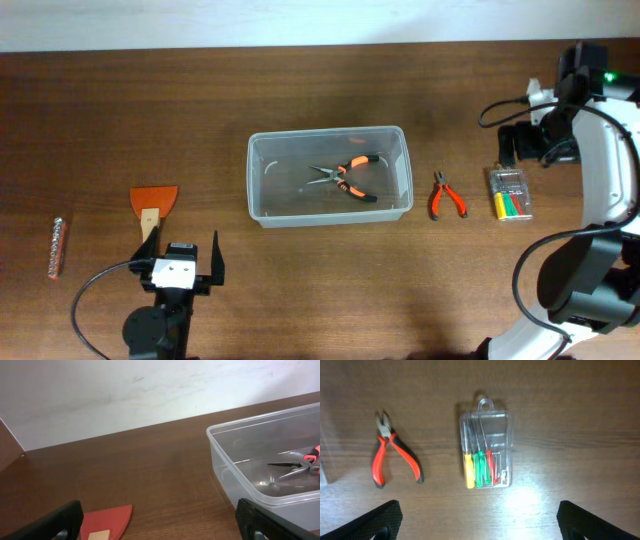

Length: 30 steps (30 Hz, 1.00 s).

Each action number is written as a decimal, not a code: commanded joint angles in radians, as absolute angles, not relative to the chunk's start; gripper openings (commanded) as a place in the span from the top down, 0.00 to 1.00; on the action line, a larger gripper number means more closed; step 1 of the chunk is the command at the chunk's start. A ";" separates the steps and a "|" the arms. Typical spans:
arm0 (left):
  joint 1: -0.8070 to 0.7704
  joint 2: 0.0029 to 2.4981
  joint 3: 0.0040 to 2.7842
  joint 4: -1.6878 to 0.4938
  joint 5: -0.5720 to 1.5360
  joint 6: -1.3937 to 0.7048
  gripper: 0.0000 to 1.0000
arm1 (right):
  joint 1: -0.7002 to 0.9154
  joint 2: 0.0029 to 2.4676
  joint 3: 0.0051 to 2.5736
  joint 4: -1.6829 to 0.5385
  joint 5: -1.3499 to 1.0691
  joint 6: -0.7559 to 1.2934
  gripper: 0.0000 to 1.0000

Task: Pack container
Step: 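Move the right gripper over the clear screwdriver case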

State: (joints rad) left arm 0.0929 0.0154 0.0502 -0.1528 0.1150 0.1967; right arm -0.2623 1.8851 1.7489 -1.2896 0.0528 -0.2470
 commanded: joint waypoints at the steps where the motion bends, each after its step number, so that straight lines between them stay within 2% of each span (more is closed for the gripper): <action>1: 0.099 0.006 0.043 -0.149 0.109 0.184 0.01 | -0.269 1.917 1.702 -1.260 0.088 -0.254 0.01; 15: 0.099 0.006 0.043 -0.149 0.109 0.184 0.01 | -0.271 2.040 1.627 -1.155 0.110 -0.254 0.01; 30: 0.099 0.006 0.043 -0.149 0.109 0.184 0.01 | -0.277 2.133 1.627 -1.167 0.108 -0.228 0.01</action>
